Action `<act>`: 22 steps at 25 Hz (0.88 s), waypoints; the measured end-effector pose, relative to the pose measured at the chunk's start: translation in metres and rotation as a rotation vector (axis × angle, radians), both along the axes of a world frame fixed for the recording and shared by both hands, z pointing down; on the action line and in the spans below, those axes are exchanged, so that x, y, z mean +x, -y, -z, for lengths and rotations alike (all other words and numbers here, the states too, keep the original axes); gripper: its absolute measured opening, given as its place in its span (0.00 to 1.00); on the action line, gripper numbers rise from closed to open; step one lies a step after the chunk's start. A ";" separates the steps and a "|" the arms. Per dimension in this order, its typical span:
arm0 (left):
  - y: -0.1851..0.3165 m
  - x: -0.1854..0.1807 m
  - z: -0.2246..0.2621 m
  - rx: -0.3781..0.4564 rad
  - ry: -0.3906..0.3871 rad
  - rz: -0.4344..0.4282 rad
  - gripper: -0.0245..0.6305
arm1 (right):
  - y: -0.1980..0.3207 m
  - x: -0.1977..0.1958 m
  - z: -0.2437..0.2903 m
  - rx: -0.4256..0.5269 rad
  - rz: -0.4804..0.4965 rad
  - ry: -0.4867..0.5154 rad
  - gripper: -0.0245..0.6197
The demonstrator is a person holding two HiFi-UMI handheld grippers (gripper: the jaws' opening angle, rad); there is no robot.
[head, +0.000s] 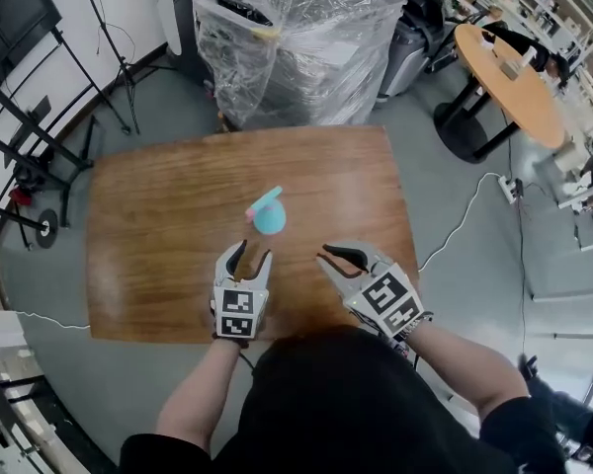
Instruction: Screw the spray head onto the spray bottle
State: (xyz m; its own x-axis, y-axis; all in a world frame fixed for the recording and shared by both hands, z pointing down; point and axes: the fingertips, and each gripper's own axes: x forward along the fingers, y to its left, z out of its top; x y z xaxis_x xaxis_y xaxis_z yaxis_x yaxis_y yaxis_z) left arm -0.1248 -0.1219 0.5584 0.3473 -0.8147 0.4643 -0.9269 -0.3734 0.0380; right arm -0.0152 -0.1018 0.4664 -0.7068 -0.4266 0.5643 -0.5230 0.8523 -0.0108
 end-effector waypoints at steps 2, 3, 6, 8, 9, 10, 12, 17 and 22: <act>-0.008 0.005 0.019 0.025 -0.019 0.011 0.35 | 0.000 -0.003 0.001 0.009 -0.006 0.028 0.08; -0.011 0.007 0.028 0.036 -0.028 0.016 0.31 | 0.000 -0.005 0.001 0.012 -0.007 0.041 0.06; -0.018 0.013 0.051 0.056 -0.046 0.031 0.19 | -0.002 -0.008 0.000 0.016 -0.002 0.066 0.03; -0.022 0.018 0.063 0.064 -0.052 0.038 0.12 | -0.004 -0.011 0.001 0.015 0.005 0.079 0.03; -0.023 0.021 0.068 0.067 -0.055 0.037 0.07 | -0.004 -0.012 0.001 0.015 0.009 0.086 0.03; -0.024 0.025 0.072 0.068 -0.057 0.033 0.06 | -0.005 -0.014 0.002 0.014 0.013 0.092 0.03; -0.026 0.033 0.078 0.069 -0.060 0.024 0.06 | -0.008 -0.016 0.001 0.007 0.025 0.105 0.03; -0.030 0.048 0.086 0.067 -0.061 0.020 0.06 | -0.017 -0.021 0.001 -0.004 0.054 0.136 0.02; -0.033 0.056 0.088 0.057 -0.058 0.038 0.06 | -0.020 -0.019 0.002 0.000 0.075 0.145 0.02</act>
State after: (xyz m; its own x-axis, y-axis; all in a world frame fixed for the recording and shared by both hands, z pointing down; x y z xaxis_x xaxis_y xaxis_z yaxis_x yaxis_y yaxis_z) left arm -0.0689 -0.0887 0.4706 0.3402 -0.8527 0.3965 -0.9374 -0.3408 0.0714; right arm -0.0341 -0.0823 0.4640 -0.8104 -0.3699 0.4543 -0.4512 0.8887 -0.0813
